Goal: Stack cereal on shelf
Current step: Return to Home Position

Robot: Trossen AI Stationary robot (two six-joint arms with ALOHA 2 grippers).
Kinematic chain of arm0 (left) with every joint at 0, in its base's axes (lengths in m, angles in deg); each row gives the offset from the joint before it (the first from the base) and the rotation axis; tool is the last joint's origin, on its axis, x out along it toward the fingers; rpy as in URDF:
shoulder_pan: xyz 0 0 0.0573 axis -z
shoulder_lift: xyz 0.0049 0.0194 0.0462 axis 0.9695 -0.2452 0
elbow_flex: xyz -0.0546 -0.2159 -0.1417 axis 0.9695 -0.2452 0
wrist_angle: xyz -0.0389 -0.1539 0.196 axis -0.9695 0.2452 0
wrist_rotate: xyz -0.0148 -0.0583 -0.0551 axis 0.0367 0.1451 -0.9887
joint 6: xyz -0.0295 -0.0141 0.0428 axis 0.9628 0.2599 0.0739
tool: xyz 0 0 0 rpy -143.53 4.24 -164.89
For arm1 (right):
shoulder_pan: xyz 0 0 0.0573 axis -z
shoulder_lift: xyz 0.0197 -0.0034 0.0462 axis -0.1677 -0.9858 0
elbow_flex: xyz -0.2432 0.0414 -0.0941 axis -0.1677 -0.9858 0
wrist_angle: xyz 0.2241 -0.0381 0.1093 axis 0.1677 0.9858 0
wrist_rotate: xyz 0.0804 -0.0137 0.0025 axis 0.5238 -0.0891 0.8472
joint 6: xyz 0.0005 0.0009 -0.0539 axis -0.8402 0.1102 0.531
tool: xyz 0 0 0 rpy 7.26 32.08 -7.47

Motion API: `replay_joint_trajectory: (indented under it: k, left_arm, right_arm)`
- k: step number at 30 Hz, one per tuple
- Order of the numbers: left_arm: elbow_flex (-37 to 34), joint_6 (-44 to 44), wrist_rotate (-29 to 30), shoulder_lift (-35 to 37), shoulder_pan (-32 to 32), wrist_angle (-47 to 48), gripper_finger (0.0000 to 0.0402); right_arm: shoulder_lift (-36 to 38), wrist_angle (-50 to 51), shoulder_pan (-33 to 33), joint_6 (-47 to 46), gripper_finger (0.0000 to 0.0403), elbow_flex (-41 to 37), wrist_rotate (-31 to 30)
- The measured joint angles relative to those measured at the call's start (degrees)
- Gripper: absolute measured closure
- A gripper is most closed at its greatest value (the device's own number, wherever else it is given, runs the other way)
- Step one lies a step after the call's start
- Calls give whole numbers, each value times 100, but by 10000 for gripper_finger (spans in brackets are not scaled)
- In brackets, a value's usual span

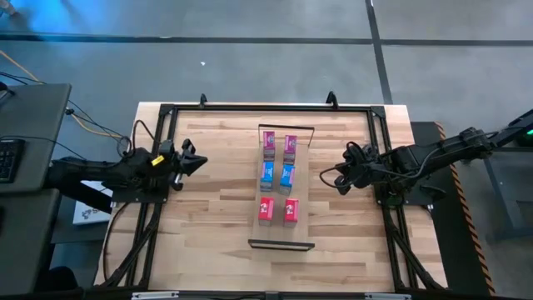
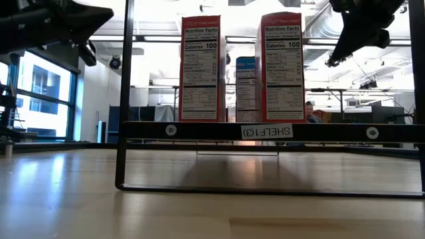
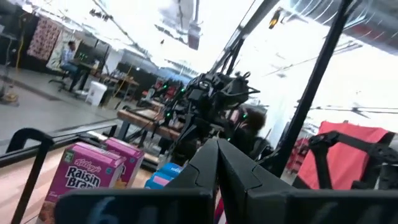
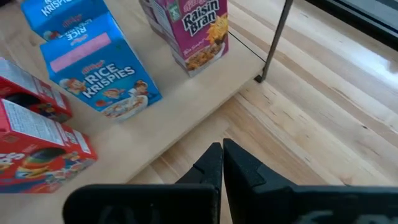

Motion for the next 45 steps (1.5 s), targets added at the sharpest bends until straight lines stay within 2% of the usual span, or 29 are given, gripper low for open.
replay_joint_trajectory:
  k: [8, 12, 18, 22, 27, 31, 35, 41, 45]
  left_arm:
    - [-95, -58, -462, 675, 0, 605, 401]
    - [-95, -55, -467, 832, 0, 856, 401]
    - [-95, 233, -586, 848, 0, 854, 401]
    - [-92, 294, -568, 848, 0, 933, 402]
    - [-92, 291, -564, 846, 0, 963, 402]
    - [-92, 293, -562, 846, 0, 974, 402]
    - [-92, 293, -560, 846, 0, 981, 401]
    - [-92, 293, -549, 846, 0, 981, 401]
    - [-90, 293, -548, 846, 0, 988, 401]
  right_arm:
    - [2, -269, -4, 260, 403, 0, 378]
    - [62, -336, -4, 429, 403, 0, 465]
    - [592, -532, -4, 897, 403, 0, 395]
    - [1186, -1445, 12, 1589, 403, -294, 400]
    - [2220, -3304, 182, 2255, 403, -1591, 885]
    - [3048, -4158, 418, 2492, 403, -2495, 1202]
    - [3813, -4177, 618, 2861, 403, -2970, 1347]
    - [4816, -3796, 871, 3301, 403, -3270, 1373]
    - [5452, -3660, 901, 3309, 403, -3499, 1740]
